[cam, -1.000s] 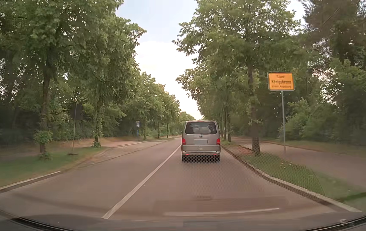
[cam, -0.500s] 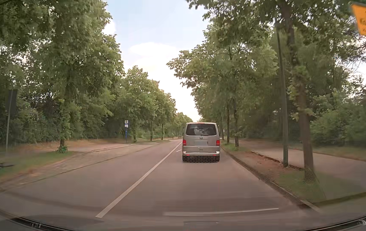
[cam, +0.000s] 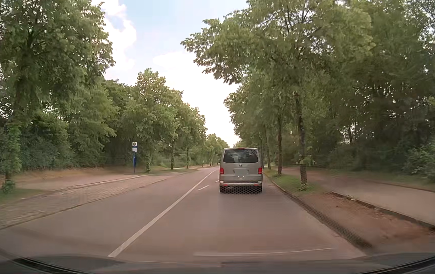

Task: Follow the waypoints while adhering to traffic rules and regulations

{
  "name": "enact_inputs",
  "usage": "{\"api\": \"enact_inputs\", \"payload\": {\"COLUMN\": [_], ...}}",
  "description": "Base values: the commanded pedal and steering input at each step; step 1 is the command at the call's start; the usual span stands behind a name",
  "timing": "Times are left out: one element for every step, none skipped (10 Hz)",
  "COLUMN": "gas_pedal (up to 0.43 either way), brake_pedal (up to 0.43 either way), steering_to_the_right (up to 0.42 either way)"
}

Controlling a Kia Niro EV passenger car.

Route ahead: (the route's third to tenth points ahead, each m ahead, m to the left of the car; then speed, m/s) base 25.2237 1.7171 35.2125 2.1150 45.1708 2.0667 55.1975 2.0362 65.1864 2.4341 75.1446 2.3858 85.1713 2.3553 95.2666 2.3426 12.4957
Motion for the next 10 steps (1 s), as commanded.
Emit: {"api": "enact_inputs", "payload": {"gas_pedal": [0.220, 0.220, 0.220, 0.220, 0.220, 0.228, 0.228, 0.228, 0.228, 0.228], "brake_pedal": [0.012, 0.012, 0.012, 0.012, 0.012, 0.012, 0.012, 0.012, 0.012, 0.012], "steering_to_the_right": [0.002, 0.003, 0.005, 0.005, 0.006, 0.007, 0.007, 0.007, 0.007, 0.007]}}
